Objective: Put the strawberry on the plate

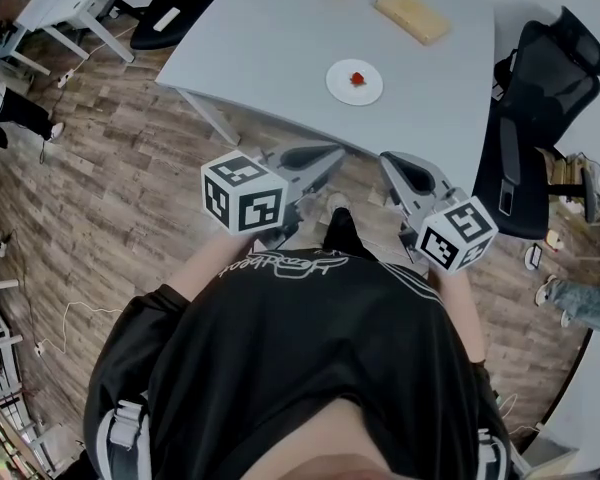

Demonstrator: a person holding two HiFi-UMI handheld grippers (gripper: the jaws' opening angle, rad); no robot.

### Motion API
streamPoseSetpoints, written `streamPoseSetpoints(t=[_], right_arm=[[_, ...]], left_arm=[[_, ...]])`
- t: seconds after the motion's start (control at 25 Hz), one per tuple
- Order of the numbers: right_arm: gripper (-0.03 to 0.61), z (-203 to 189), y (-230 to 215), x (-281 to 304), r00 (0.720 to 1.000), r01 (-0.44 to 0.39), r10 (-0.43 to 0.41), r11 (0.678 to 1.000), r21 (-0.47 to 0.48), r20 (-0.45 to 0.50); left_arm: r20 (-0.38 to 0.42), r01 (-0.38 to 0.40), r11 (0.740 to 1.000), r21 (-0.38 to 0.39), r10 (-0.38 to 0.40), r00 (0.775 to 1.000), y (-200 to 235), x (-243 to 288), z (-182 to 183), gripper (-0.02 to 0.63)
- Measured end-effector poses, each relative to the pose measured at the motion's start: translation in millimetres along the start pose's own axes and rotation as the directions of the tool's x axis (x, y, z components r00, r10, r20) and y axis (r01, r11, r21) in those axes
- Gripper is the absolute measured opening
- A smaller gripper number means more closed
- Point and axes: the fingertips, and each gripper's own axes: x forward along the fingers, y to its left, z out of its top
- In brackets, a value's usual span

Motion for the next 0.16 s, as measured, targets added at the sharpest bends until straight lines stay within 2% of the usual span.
streamPoseSetpoints(t=[0.16], right_arm=[[0.009, -1.6, -4.0, -1.5, 1.000, 0.007, -0.007, 1.000, 0.001, 0.002]], left_arm=[[0.000, -0.001, 1.000, 0.005, 0.001, 1.000, 0.3, 2.6, -0.4, 0.008]])
